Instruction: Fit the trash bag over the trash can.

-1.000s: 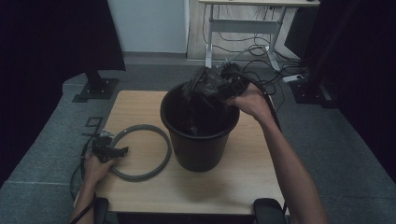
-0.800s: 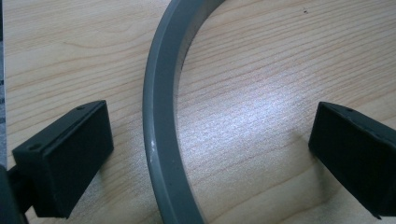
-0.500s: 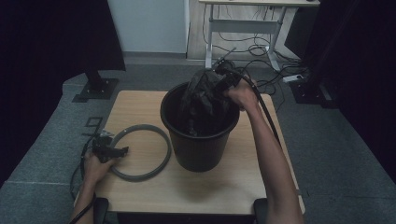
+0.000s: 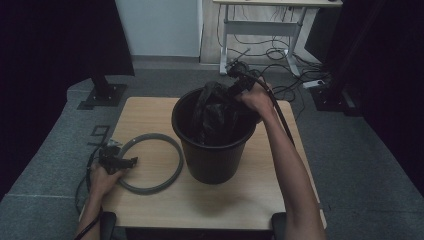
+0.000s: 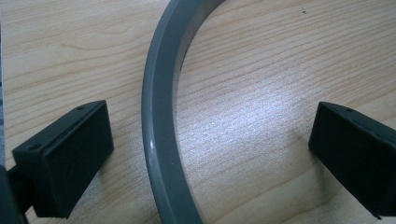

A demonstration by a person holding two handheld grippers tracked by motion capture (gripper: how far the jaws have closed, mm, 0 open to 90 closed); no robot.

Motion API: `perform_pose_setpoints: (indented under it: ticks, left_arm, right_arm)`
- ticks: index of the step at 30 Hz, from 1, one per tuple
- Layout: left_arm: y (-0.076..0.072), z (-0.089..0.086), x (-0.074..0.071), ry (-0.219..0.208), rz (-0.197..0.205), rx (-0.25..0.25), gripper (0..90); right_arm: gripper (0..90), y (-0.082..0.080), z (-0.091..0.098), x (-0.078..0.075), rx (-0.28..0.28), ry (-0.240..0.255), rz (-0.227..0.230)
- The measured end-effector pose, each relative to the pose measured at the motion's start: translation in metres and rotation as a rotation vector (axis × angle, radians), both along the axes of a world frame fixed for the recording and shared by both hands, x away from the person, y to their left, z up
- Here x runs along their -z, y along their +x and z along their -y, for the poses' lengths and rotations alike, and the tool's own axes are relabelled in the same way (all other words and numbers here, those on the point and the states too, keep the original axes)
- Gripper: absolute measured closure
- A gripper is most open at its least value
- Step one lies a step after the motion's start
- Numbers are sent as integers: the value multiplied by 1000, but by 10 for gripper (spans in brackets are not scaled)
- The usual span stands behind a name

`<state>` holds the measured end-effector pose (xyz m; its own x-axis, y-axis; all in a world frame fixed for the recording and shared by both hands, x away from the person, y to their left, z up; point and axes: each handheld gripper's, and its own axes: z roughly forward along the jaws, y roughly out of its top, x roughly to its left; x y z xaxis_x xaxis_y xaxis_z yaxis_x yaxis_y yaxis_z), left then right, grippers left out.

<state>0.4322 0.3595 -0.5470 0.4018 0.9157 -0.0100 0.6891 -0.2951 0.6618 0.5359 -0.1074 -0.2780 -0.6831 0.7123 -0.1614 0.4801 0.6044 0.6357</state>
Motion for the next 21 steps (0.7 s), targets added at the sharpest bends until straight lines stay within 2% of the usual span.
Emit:
perform_pose_setpoints:
  ticks: [2,4,7,10,14,15,18,21]
  left_arm:
    - [0,0,0,0,0,0,0]
    - [0,0,0,0,0,0,0]
    - [0,0,0,0,0,0,0]
    - [0,0,0,0,0,1,0]
    - [0,0,0,0,0,2,0]
    - [0,0,0,0,0,2,0]
    - [0,0,0,0,0,1,0]
    - [0,0,0,0,0,1,0]
  right_arm:
    - [407,2,-8,-3,-31,24,-1]
    - [503,5,-17,-3,-73,21,-22]
    - [607,7,-19,1,-61,-54,-29]
    - [666,7,-7,1,-51,-70,-49]
    - [677,-1,15,4,-36,-73,-80]
    - [673,-3,21,5,-31,-59,-87]
    - [657,-15,38,6,10,-15,-121]
    - [646,-32,47,6,34,-26,-127]
